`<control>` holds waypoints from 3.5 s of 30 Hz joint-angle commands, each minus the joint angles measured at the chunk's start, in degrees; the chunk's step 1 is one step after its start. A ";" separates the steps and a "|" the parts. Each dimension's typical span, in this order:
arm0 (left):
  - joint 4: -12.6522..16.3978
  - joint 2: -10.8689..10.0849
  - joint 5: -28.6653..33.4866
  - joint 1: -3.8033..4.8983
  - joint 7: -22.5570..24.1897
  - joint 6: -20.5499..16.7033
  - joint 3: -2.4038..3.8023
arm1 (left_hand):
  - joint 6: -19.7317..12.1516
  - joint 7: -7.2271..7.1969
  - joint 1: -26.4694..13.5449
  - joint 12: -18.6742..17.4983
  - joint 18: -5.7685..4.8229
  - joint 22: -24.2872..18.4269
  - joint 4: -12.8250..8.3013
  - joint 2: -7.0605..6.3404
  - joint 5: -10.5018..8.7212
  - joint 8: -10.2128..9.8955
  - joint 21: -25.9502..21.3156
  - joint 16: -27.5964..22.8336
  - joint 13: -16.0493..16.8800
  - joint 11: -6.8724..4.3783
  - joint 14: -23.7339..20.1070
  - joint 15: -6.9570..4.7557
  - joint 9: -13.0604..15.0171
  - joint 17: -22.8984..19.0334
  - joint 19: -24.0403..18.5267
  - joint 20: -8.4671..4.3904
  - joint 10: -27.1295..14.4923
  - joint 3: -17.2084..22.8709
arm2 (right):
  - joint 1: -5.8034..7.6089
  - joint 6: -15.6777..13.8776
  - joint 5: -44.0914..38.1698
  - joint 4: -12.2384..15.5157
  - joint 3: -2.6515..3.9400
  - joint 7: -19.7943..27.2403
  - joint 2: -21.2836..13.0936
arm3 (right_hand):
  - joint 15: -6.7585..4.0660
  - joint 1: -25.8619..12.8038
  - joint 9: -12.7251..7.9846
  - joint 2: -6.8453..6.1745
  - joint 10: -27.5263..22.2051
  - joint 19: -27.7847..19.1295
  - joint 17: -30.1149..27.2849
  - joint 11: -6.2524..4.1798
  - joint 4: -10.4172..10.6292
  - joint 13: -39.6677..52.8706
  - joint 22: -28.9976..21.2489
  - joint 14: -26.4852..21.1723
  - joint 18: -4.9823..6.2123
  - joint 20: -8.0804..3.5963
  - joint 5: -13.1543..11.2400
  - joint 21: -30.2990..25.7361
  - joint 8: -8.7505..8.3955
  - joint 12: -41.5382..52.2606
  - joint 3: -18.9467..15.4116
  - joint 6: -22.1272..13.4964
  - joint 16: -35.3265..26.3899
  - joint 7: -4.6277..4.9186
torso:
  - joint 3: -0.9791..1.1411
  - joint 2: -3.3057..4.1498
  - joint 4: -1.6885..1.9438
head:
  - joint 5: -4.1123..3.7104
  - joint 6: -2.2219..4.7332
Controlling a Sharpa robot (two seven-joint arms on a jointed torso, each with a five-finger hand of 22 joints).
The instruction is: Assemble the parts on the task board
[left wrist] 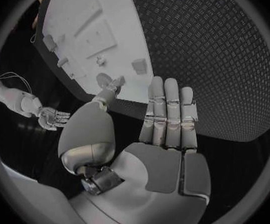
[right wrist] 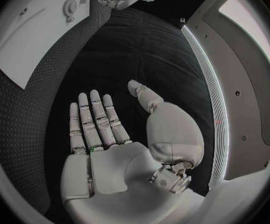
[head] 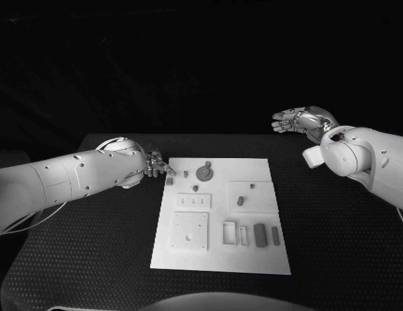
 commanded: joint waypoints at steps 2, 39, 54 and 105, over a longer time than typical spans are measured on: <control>-0.21 0.49 -2.20 -0.63 -1.00 2.08 -0.04 | 0.42 -0.39 -0.89 -0.19 0.82 0.27 1.37 -0.09 -0.33 0.84 -0.05 0.58 0.32 -0.30 0.78 -0.11 0.17 0.44 0.73 -2.74 0.93 -0.15 | -0.03 0.36 -0.54 0.10 0.03 0.63 0.01 | 0.21 -0.12 -0.06 -0.05 0.51 -0.24 -0.08 0.10 -0.15 0.10 0.08 -0.09 -0.36 -0.02 0.09 -0.19 0.21 -0.22 0.14 -0.13 -0.26 1.83 | 0.03 0.01 -0.04 | -0.06 0.00; -3.80 3.34 -2.66 -2.82 -0.33 3.08 -0.01 | 0.20 -0.80 2.64 -0.68 0.68 2.01 4.07 2.94 -0.31 3.43 -0.01 0.88 1.72 -0.74 1.53 -0.67 -0.29 2.29 1.51 -3.38 2.33 -2.37 | -0.05 0.54 -0.55 0.39 0.03 0.61 0.08 | 0.24 -0.20 -0.10 0.01 0.61 -0.21 -0.09 0.11 -0.13 0.10 0.19 -0.09 -0.39 0.00 0.09 -0.24 0.23 -0.33 0.13 -0.11 -0.24 1.90 | 0.01 0.02 -0.05 | -0.56 -0.06; -3.92 3.32 0.02 -2.94 0.63 1.77 0.00 | -0.76 -0.47 4.89 -1.69 0.57 2.40 2.43 6.90 -0.27 3.52 -0.86 -0.07 1.95 -0.49 1.45 -0.50 -1.58 2.55 1.44 -3.25 2.26 -5.50 | -0.05 0.64 -0.55 0.33 0.03 0.57 0.19 | 0.25 -0.22 -0.12 0.02 0.64 -0.21 -0.10 0.11 -0.13 0.10 0.24 -0.10 -0.40 -0.01 0.11 -0.27 0.24 -0.37 0.13 -0.10 -0.24 1.92 | 0.08 -0.04 -0.03 | -0.71 -0.16; -2.86 -0.86 20.01 -2.12 4.43 4.06 2.53 | -3.67 1.01 10.61 -7.37 -0.83 4.22 -13.44 23.55 2.49 3.84 -4.45 -3.16 1.62 0.96 0.64 0.59 -7.35 3.95 0.42 -2.22 1.43 -5.87 | -0.48 0.31 -4.54 0.31 0.03 1.07 -0.01 | 0.27 0.34 -0.22 -0.04 0.78 -0.20 -0.12 0.11 -0.62 0.10 0.49 -0.11 -0.42 -0.08 0.09 -0.44 0.27 -0.64 0.41 -0.12 -0.20 1.84 | -0.03 -0.06 0.08 | -1.08 0.75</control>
